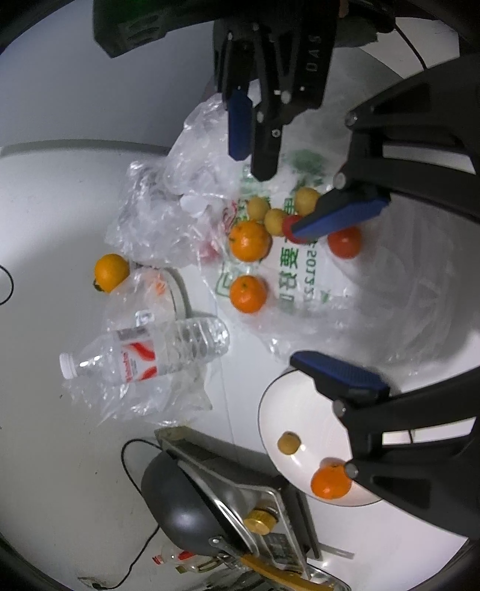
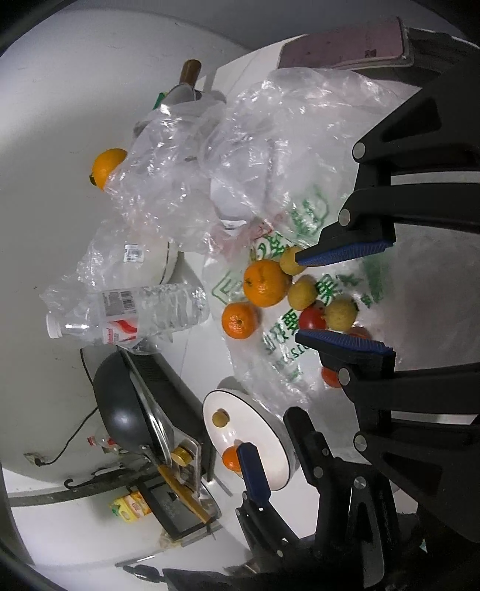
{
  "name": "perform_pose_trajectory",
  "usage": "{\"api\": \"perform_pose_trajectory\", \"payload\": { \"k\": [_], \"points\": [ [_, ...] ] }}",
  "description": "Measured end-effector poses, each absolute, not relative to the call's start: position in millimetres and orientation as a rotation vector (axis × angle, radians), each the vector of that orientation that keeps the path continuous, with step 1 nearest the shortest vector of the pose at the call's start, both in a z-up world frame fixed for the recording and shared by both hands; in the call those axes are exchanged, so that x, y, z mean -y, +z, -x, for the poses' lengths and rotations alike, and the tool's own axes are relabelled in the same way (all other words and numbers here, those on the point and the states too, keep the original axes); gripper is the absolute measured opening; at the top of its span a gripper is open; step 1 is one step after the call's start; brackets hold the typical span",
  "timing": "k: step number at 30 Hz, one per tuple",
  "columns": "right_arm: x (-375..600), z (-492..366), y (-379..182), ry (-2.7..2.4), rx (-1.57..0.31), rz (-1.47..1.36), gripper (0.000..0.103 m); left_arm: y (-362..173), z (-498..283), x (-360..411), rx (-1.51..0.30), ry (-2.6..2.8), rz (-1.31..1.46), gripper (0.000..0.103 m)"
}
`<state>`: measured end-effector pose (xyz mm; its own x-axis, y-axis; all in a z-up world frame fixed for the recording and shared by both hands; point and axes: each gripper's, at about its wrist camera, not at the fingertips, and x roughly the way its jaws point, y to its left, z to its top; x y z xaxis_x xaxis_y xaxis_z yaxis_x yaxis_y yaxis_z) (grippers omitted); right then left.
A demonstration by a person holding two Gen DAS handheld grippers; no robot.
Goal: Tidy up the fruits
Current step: 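Move both open tools back to the fruits on the bag, then grasp a red cherry tomato with the left tool while the right tool grasps a yellow fruit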
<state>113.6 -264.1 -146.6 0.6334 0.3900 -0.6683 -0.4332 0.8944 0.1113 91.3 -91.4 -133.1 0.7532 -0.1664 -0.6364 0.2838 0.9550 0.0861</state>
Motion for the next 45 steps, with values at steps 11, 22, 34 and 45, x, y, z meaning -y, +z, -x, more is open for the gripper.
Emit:
{"api": "perform_pose_trajectory", "payload": {
  "k": [11, 22, 34, 45],
  "points": [
    [251, -113, -165, 0.514, -0.797, 0.067, 0.032, -144, -92, 94, -0.710, -0.254, -0.191, 0.065],
    [248, -118, -178, 0.528, -0.831, 0.069, 0.028, -154, -95, 101, -0.730, -0.284, -0.218, 0.065],
    [249, -125, -185, 0.547, -0.852, 0.060, 0.028, -169, -100, 112, -0.782, -0.321, -0.256, 0.054],
    [252, -131, -188, 0.566, -0.857, 0.050, 0.027, -172, -105, 120, -0.803, -0.342, -0.282, 0.040]
  ]
}}
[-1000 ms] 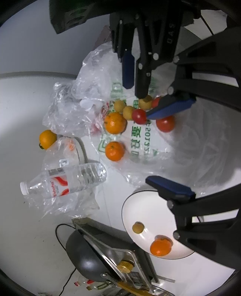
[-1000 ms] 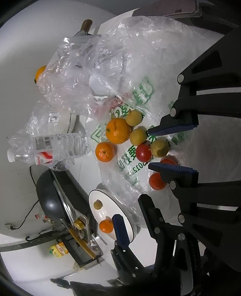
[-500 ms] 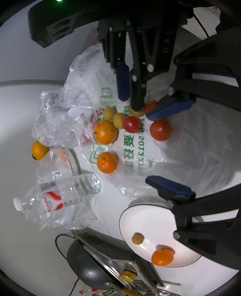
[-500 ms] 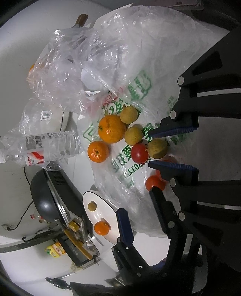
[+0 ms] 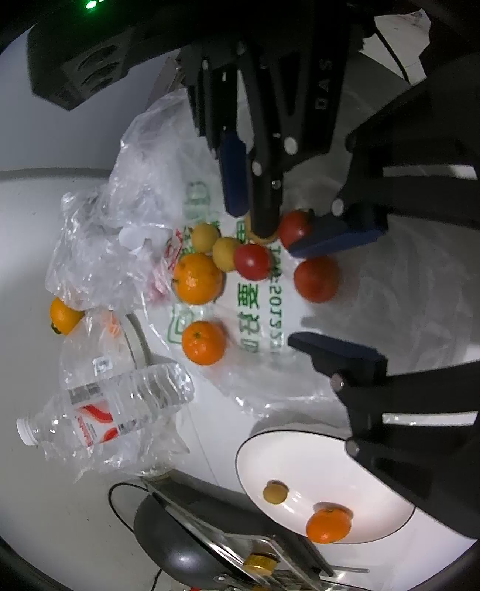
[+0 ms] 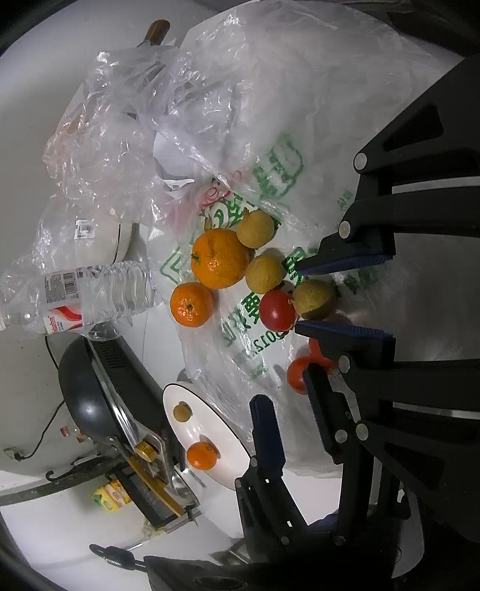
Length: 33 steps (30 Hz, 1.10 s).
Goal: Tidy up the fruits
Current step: 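Grasp a red cherry tomato with the left tool while the right tool grasps a yellow fruit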
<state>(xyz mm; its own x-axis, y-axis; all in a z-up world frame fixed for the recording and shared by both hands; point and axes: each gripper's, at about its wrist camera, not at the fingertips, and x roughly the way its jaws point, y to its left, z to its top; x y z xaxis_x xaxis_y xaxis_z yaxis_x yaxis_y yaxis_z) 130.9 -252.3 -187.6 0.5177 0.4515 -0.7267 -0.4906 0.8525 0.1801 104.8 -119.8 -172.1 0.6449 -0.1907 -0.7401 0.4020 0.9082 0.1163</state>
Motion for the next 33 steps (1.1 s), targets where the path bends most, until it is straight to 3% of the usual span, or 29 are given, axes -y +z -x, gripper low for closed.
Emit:
{"api": "perform_pose_trajectory", "payload": {
  "k": [5, 33],
  "points": [
    [253, -132, -188, 0.578, -0.859, 0.042, 0.025, -174, -105, 123, -0.819, -0.366, -0.284, 0.031],
    [258, -136, -190, 0.611, -0.876, -0.001, 0.025, -185, -109, 131, -0.874, -0.398, -0.270, 0.029]
  ]
}}
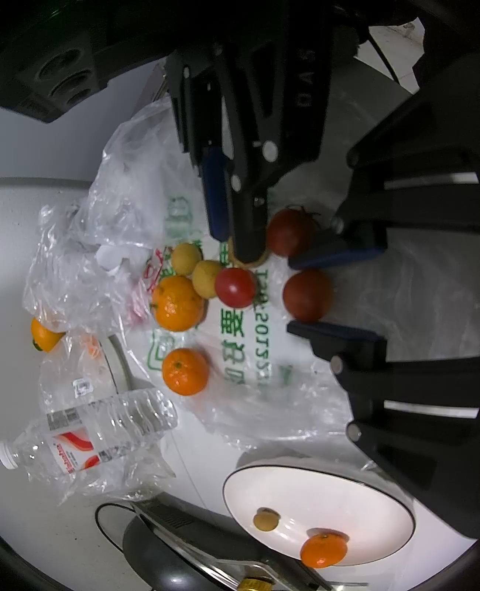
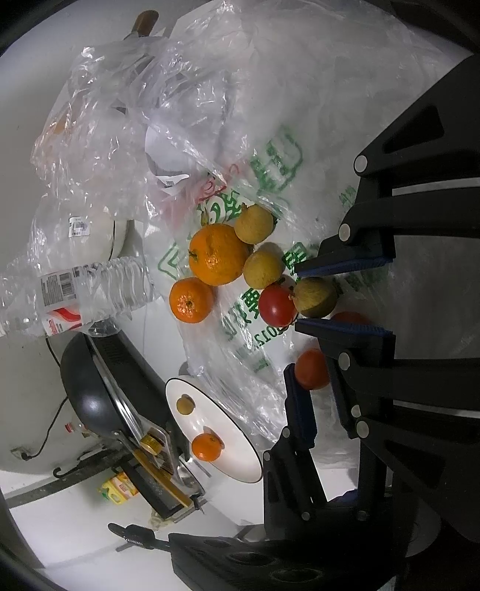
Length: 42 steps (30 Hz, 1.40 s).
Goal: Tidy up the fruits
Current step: 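Grasp a red cherry tomato with the left tool while the right tool grasps a yellow fruit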
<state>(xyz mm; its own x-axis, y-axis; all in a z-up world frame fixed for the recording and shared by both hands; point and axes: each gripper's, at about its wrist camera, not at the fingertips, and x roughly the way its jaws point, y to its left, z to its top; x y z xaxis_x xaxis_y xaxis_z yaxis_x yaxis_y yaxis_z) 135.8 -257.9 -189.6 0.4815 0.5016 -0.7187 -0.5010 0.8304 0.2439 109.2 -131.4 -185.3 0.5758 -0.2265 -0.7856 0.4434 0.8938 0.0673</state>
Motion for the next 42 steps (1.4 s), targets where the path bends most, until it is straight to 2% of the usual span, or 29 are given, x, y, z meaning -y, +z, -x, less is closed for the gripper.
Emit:
{"api": "perform_pose_trajectory", "payload": {
  "k": [28, 42],
  "points": [
    [255, -134, -192, 0.622, -0.872, 0.013, 0.025, -181, -104, 133, -0.846, -0.385, -0.279, 0.028],
    [259, -131, -174, 0.592, -0.833, 0.024, 0.025, -169, -99, 123, -0.797, -0.379, -0.251, 0.028]
  ]
}}
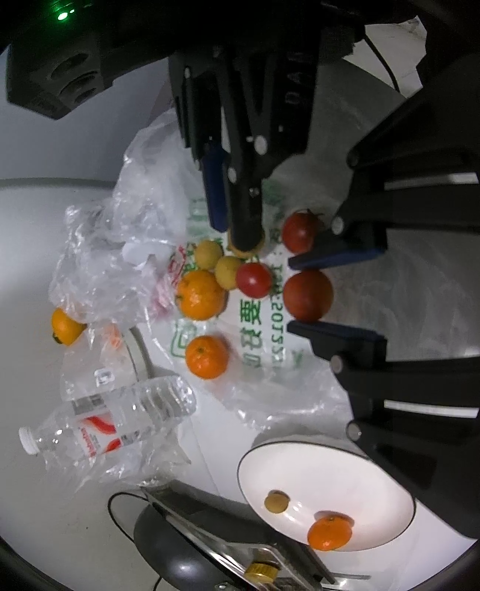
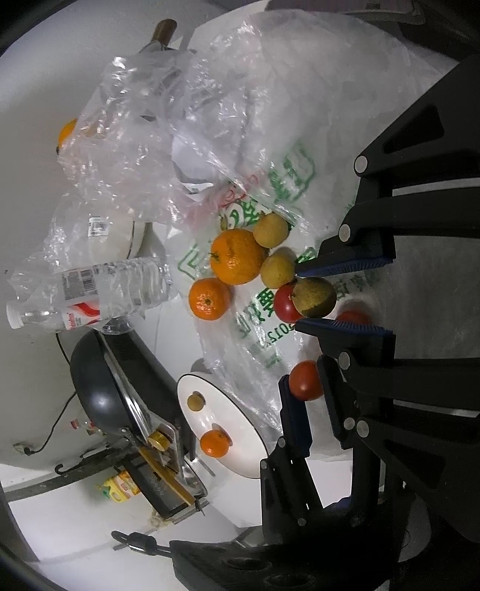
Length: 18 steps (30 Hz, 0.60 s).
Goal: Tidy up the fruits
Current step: 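Grasp a red cherry tomato with the left tool while the right tool grasps a yellow fruit, then carry the tomato with the left tool while the right tool carries the yellow fruit to the plate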
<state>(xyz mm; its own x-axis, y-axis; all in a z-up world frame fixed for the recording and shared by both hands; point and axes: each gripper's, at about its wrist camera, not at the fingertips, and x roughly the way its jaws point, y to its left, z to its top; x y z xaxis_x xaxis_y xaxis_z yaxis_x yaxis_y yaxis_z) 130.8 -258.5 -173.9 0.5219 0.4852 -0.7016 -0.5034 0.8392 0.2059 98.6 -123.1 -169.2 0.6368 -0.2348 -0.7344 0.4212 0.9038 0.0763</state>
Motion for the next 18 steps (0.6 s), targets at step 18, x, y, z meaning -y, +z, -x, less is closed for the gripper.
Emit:
{"api": "perform_pose_trajectory", "payload": {
  "k": [18],
  "points": [
    [206, -123, -132, 0.603, -0.766, 0.103, 0.025, -141, -89, 49, -0.689, -0.310, -0.171, 0.028]
  ]
}}
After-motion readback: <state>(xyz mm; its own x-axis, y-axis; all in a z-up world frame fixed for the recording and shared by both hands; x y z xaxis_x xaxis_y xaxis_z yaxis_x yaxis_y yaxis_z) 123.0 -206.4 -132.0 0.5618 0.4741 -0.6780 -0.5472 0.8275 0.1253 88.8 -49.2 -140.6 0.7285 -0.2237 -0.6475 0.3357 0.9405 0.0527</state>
